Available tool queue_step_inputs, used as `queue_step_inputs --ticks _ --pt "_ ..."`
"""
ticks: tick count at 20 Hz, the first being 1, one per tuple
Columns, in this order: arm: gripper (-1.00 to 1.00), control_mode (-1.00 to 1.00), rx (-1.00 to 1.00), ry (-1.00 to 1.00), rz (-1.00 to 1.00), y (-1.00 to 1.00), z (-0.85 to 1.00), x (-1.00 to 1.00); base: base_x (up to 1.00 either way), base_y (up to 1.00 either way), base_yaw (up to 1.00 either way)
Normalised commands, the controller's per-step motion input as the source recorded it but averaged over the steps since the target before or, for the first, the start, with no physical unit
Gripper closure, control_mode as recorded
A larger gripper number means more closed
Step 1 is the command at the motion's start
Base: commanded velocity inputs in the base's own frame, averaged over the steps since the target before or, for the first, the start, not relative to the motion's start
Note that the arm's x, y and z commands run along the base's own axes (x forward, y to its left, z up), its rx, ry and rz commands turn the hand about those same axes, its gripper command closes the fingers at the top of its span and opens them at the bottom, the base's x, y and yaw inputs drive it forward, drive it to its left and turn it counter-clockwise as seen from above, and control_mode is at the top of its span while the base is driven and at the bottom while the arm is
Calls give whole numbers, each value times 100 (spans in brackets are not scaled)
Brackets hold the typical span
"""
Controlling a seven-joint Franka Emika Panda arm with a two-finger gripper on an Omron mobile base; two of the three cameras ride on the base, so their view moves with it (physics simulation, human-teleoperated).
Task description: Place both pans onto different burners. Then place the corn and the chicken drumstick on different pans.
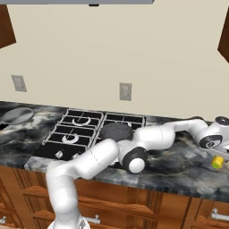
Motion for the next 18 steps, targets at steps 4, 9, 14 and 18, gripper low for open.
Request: queue_step_inputs --ticks 4,9,14,18 --pt "100 -100 0 1 0 0 -5 0 0 0 0" --pt "100 -100 0 0 1 -1 1 -2 0 0 0" --pt "100 -100 -4 0 3 12 32 -11 0 0 0" --pt "100 -100 -4 0 2 31 48 -8 0 0 0"
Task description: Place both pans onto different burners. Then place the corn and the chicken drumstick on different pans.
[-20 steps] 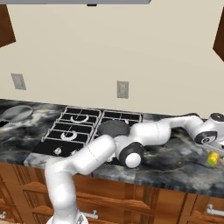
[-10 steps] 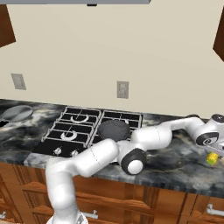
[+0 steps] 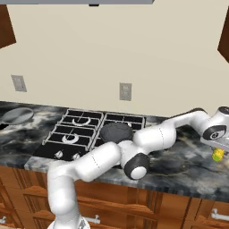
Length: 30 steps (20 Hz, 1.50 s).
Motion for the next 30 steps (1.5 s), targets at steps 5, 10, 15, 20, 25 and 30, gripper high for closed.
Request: queue_step_inputs --ticks 5,10,15,20,25,30 --pt "100 -100 -2 0 6 48 45 -27 0 0 0" --pt "100 -100 -3 0 14 65 34 -49 0 0 0" --pt "100 -100 -6 0 20 93 19 -58 0 0 0" --pt "100 -100 -10 0 27 100 2 -49 0 0 0" --pt "100 -100 -12 0 32 100 -3 -19 0 0 0" --pt "100 -100 -14 -11 35 100 -12 3 0 0 0"
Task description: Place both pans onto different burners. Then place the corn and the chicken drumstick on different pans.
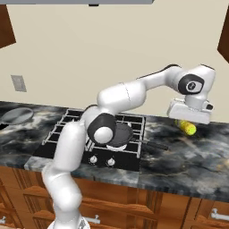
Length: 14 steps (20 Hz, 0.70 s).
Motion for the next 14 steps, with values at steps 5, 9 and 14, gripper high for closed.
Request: queue_step_inputs --ticks 5,9,14 --pt "100 -100 -14 -19 35 88 -12 17 0 0 0" --pt "100 -100 -11 -19 35 85 -7 36 0 0 0" --pt "100 -100 0 -25 32 51 0 50 0 0 0"
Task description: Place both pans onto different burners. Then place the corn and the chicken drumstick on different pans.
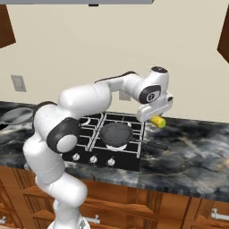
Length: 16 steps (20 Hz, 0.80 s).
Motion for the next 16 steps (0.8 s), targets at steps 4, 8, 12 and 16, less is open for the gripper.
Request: queue_step_inputs --ticks 4,8,12,16 --pt "100 -100 0 -9 23 56 4 52 0 0 0" --pt "100 -100 0 9 14 72 14 50 0 0 0" --pt "100 -100 0 17 11 62 9 60 0 0 0" --pt "100 -100 0 13 12 59 -2 50 0 0 0"
